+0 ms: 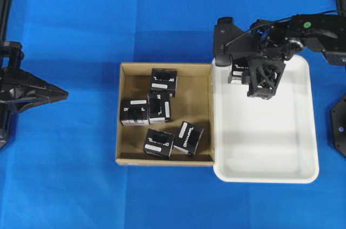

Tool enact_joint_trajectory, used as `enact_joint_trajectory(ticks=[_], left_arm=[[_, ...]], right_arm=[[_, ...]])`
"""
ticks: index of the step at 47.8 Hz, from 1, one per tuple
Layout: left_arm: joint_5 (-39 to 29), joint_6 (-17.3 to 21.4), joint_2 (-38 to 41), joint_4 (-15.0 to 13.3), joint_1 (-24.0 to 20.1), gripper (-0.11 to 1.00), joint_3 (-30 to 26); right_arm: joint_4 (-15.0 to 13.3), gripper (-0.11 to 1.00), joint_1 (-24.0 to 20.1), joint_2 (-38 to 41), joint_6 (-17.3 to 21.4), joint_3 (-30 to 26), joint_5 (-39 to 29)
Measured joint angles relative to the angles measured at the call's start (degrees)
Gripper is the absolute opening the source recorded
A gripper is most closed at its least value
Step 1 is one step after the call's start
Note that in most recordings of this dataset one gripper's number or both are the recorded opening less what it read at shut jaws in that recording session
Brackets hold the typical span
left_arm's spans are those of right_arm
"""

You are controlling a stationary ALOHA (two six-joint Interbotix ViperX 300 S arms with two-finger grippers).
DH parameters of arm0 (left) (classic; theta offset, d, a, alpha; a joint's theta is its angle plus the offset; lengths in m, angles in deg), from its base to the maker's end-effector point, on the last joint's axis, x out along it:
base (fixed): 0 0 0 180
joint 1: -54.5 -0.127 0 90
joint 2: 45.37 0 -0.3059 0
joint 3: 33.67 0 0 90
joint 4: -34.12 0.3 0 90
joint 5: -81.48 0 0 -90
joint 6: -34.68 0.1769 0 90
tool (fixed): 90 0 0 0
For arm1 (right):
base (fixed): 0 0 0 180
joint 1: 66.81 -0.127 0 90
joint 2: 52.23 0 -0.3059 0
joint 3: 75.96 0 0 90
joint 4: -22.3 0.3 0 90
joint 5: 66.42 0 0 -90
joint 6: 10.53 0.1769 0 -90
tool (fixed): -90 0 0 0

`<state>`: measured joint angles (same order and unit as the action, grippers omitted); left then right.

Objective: Pick a box that is randomly placed inside the cardboard box.
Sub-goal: 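Lift the held box out and carry it right over the white tray, then lower the held box into the white tray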

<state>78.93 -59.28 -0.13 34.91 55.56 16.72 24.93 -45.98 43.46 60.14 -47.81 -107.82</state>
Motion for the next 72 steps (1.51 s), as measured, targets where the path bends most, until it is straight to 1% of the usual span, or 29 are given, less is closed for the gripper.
enact_joint_trajectory(ticks=[10,18,37,39,43,44,47,49,58,66,72], left_arm=[[0.0,0.0,-0.1,0.1,0.1,-0.07,0.0],[0.0,0.0,0.0,0.1,0.1,-0.07,0.0],[0.0,0.0,0.0,0.1,0.1,-0.07,0.0],[0.0,0.0,-0.1,0.0,0.1,-0.07,0.0],[0.0,0.0,0.0,0.1,0.1,-0.07,0.0],[0.0,0.0,-0.1,0.0,0.1,-0.07,0.0],[0.0,0.0,-0.1,0.0,0.0,-0.07,0.1],[0.0,0.0,0.0,0.0,0.0,-0.07,0.0],[0.0,0.0,-0.1,0.0,0.1,-0.07,0.0],[0.0,0.0,0.0,0.0,0.1,-0.07,0.0],[0.0,0.0,0.0,0.0,0.4,-0.07,0.1]], right_arm=[[0.0,0.57,0.1,2.8,-0.4,1.3,3.8],[0.0,0.57,0.1,4.0,-0.4,1.3,4.4],[0.4,0.57,-0.4,4.0,-0.4,1.3,5.4],[0.5,0.64,-0.5,4.0,-0.3,1.3,5.4],[0.6,0.86,-0.7,4.1,0.3,1.3,5.5],[0.6,0.90,-0.8,4.0,0.4,1.3,5.5],[0.5,0.99,-0.8,4.1,0.4,1.3,5.6],[0.6,1.00,-0.8,4.0,0.5,1.3,5.7],[0.6,0.99,-0.8,4.0,1.2,1.2,5.6],[0.6,0.99,-0.8,3.0,3.4,0.2,5.2],[0.6,0.99,-0.9,-1.0,5.5,-1.5,3.9]])
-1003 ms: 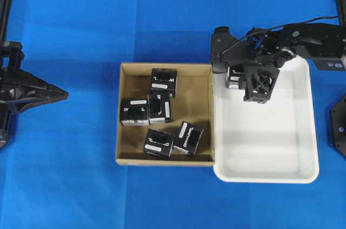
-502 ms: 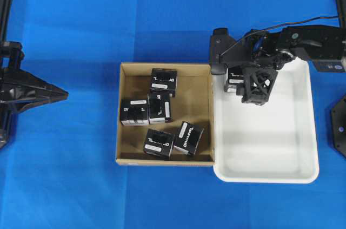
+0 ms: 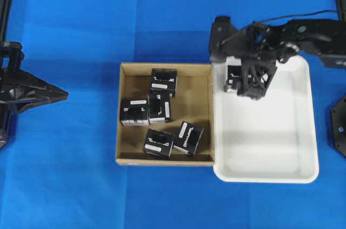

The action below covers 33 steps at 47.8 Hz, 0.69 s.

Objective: Pick a box that is randomly placed inside the cardboard box.
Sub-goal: 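Lower the held box into the white tray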

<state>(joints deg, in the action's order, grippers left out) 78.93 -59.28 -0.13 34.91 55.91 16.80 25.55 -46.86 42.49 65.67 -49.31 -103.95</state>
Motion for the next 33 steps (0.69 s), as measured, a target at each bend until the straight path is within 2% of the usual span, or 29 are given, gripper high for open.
enact_joint_trajectory(ticks=[11,19,33], left_arm=[[0.0,0.0,0.0,0.0,1.2,-0.07,-0.1],[0.0,0.0,0.0,0.1,1.2,-0.07,-0.1],[0.0,0.0,0.1,0.1,1.2,-0.07,-0.1]], right_arm=[[0.1,0.99,-0.1,-10.0,4.2,-1.8,-0.1],[0.0,0.99,-2.4,-14.7,6.5,-1.9,1.1],[0.0,0.99,-7.4,-16.3,10.5,-3.0,3.1]])
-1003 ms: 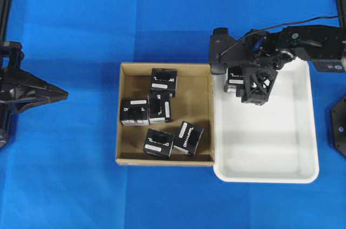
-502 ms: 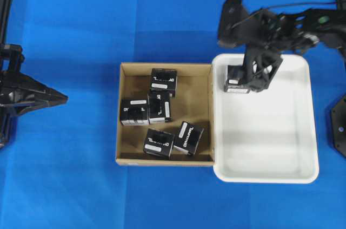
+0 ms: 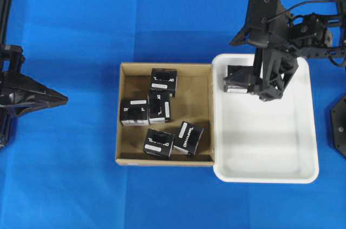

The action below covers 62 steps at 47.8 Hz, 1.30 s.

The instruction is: Pick a box that is randomly placed inside the cardboard box.

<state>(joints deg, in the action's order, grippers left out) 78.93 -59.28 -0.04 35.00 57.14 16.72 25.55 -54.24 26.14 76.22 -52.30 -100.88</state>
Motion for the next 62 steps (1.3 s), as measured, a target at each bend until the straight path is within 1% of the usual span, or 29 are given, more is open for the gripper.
enact_joint_trajectory(ticks=[8,24,32,48,62], left_arm=[[0.0,0.0,0.1,-0.1,0.0,-0.07,0.0],[0.0,0.0,0.1,-0.1,0.0,-0.07,0.0],[0.0,0.0,0.2,-0.1,0.0,-0.07,0.0],[0.0,0.0,0.0,0.0,-0.3,-0.07,0.0],[0.0,0.0,-0.1,-0.1,-0.4,-0.07,0.0]], right_arm=[[0.0,0.99,-1.2,0.2,0.4,-0.5,0.7],[0.1,0.99,-1.5,0.4,0.5,-0.7,3.5],[0.1,0.99,-2.3,0.4,0.5,-1.0,6.9],[0.0,0.99,-6.0,-1.6,1.0,-0.8,16.2],[0.1,0.99,-8.3,-6.4,3.4,3.5,20.7]])
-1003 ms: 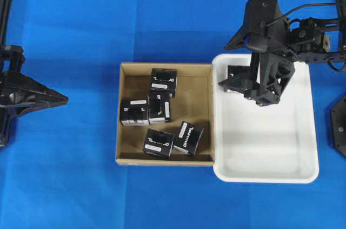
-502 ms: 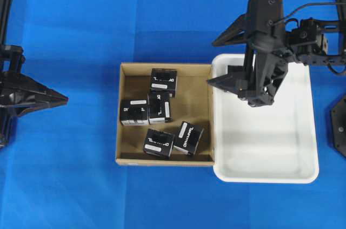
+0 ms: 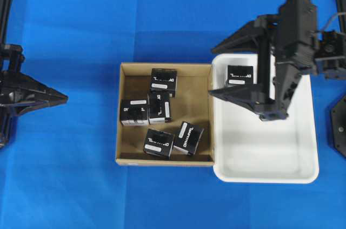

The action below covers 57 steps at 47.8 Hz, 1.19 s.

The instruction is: Pick a box that is randomly placed inside the cardboard box.

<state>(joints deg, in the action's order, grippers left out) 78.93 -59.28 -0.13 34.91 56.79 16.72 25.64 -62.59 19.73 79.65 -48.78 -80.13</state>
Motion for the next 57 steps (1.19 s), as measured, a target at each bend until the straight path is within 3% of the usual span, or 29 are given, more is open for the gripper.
enact_joint_trajectory(ticks=[24,57], left_arm=[[0.0,0.1,0.0,0.0,0.0,-0.07,0.0],[0.0,0.1,-0.1,0.0,-0.4,-0.07,0.0]], right_arm=[[0.0,0.99,-0.4,-9.8,0.5,4.8,1.1],[0.1,0.99,-2.0,-11.7,0.5,6.5,1.6]])
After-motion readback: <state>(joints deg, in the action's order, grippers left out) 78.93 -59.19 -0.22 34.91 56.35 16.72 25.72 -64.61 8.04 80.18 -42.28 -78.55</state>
